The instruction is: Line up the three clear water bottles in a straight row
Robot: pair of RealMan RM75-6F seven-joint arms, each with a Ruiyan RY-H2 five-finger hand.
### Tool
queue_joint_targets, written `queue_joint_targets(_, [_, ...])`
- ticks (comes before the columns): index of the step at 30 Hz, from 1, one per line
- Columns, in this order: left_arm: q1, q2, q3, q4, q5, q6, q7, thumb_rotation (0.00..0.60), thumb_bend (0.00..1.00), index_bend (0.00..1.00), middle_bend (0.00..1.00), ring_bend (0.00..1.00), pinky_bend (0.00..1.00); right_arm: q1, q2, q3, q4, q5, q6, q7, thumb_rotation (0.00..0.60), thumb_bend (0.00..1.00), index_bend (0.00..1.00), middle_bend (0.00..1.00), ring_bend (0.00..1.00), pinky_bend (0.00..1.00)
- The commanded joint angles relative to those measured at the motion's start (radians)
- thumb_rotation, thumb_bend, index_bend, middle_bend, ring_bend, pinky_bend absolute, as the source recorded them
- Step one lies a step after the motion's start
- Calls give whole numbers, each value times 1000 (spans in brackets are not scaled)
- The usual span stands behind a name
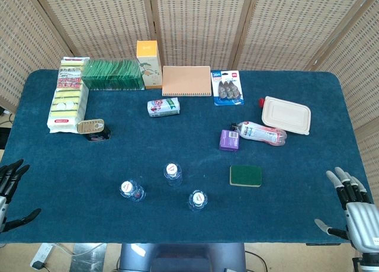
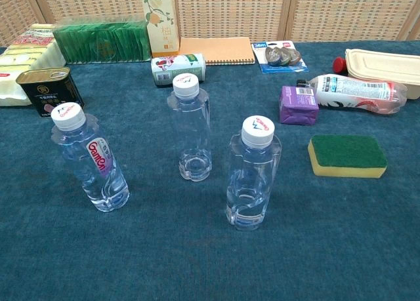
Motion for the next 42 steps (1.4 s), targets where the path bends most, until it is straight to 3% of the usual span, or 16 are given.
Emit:
queue_joint_targets(1, [0, 0, -2, -2, 2, 4, -1, 600, 159, 0, 0, 0, 24, -2, 1, -2, 2, -4, 2, 5, 600, 0, 9, 0, 0, 0])
queue_joint_targets(7, [2, 7, -3, 1, -5, 10, -22, 600, 160, 0, 0, 0, 24, 11, 3, -7, 8, -1, -30, 25, 600, 0, 8, 15, 4, 1])
queue_joint_targets(12, [6, 10, -4, 2, -7, 20, -36, 600, 160, 0, 0, 0, 24, 20, 0, -15, 24, -13, -49, 68, 600, 0, 11, 73, 70, 57])
queue_joint_targets(24, [13, 12, -3, -4, -1, 32, -32, 600, 161, 0, 0, 0, 25, 186, -10, -72, 171, -196, -228, 397, 600, 0, 51, 120, 110, 170])
queue_joint_targets(36, [4, 9, -8, -14, -17, 9, -14, 600, 160, 0, 0, 0, 24, 304, -84, -83, 220, -272, -298, 488, 600, 0, 113, 184, 182, 266])
queue_joint_targets(42, [2, 8, -10, -20, -25, 0, -7, 600, 160, 0, 0, 0, 24, 379, -132, -71, 201, -275, -378, 458, 600, 0, 120, 196, 186, 267])
